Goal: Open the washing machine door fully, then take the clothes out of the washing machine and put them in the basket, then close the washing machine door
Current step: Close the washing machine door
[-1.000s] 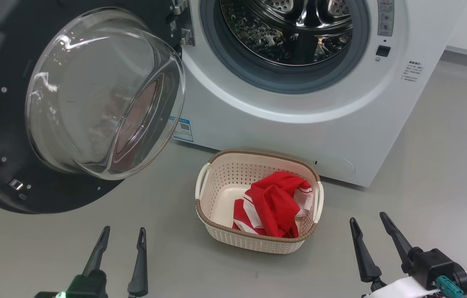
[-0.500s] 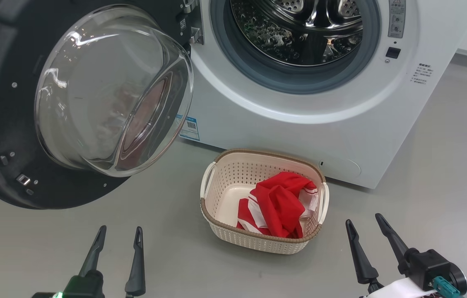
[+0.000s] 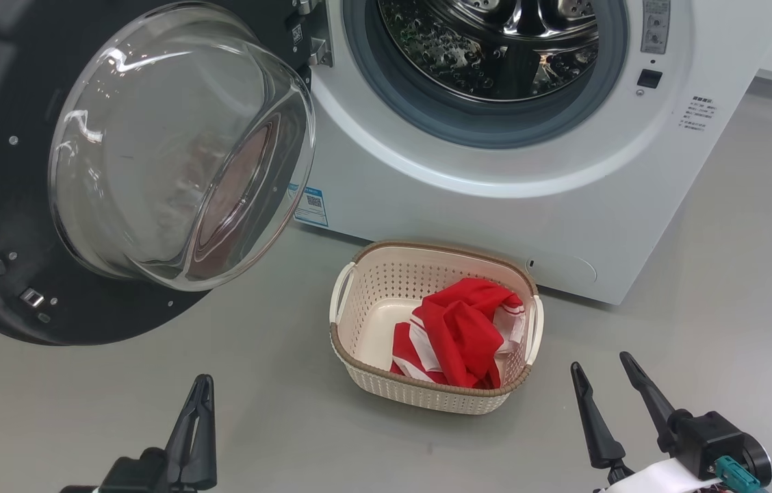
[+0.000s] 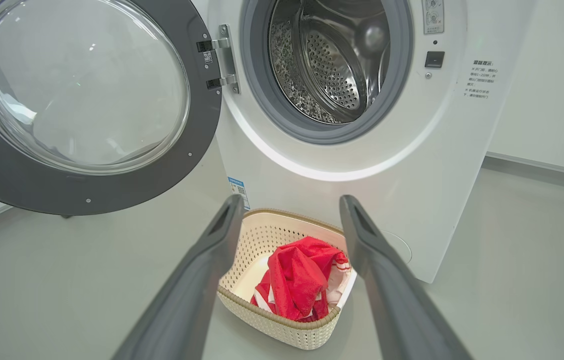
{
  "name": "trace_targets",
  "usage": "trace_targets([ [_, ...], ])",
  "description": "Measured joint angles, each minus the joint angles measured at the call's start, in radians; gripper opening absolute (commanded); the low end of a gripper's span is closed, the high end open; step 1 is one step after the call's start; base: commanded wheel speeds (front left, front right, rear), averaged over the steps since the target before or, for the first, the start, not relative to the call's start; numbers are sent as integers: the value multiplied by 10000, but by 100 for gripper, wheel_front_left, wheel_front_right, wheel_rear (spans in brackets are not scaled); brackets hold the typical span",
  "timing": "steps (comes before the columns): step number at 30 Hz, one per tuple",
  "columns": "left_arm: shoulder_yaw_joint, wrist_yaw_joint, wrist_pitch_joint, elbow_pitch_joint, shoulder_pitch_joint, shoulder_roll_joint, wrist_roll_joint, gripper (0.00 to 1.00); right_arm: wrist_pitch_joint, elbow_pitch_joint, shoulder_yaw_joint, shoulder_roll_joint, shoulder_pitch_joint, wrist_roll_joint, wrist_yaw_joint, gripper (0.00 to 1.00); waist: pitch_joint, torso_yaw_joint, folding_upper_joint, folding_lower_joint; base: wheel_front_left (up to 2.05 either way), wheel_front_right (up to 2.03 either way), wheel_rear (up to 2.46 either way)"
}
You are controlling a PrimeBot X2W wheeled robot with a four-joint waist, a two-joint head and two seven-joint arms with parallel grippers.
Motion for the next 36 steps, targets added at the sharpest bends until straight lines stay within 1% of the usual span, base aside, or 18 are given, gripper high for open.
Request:
trace_targets([
  [2,-71,-29,0,-71,0,0,-376,0,0,0,-13,0,-11,0,0,100,20,1,0,0,0,0,0],
  [3,-102,-148,-2,-138,0,-4,-610,0,0,0,-15,0,-12,0,2,100,31,4,0,0,0,0,0],
  [6,-267,-637,-75,-485,-2,-13,-1965,0,0,-2,-19,0,-16,-21,2,100,68,17,0,0,0,0,0],
  [7,-408,-759,-77,-667,-2,-17,-2711,0,0,-2,-21,0,-19,-54,2,100,83,23,0,0,0,0,0],
  [8,-408,-759,-77,-667,-2,-17,-2711,0,0,-2,-21,0,-19,-54,2,100,83,23,0,0,0,0,0],
  [10,-635,-1032,-132,-1049,-6,-19,-4311,0,0,-4,-23,-2,-27,-58,2,100,113,35,0,0,0,0,0],
  [13,-1018,-1448,-178,-1778,0,-17,-6311,0,0,-15,-8,-2,-72,-79,2,100,182,43,0,0,0,0,0],
  [17,-1716,-2011,-351,-2905,343,-17,-8213,0,0,-17,-40,-6,-129,-109,2,100,258,45,0,0,0,0,0],
  [19,-1965,-2123,-355,-3352,606,-17,-9162,0,0,-15,-40,-6,-165,-138,2,100,278,45,0,0,0,0,0],
  [22,-1946,-2213,-382,-3940,643,-13,-10569,0,0,-19,-42,-8,-218,-146,4,100,303,42,0,0,0,0,0],
  [24,-1522,-2215,-382,-4180,511,-15,-11522,0,0,-19,-48,-15,-218,-148,4,100,322,39,0,0,0,0,0],
  [26,-807,-2215,-382,-4330,115,-17,-12420,0,0,-23,-58,-21,-218,-150,4,100,345,42,0,0,0,0,0],
  [27,-474,-2215,-384,-4418,-139,-13,-12665,0,0,-23,-61,-29,-218,-150,4,100,358,45,0,0,0,0,0],
  [29,81,-2226,-384,-4663,-533,-23,-12744,0,0,-54,-77,-35,-217,-161,4,100,403,53,0,0,0,0,0],
  [33,1310,-2288,-385,-4702,-1102,-48,-12728,0,0,-65,-82,-54,-219,-167,4,100,480,81,0,0,0,0,0],
  [36,2280,-2288,-439,-4667,-1488,153,-12817,0,0,-67,-75,-54,-220,-182,19,100,538,80,0,0,0,0,0],
])
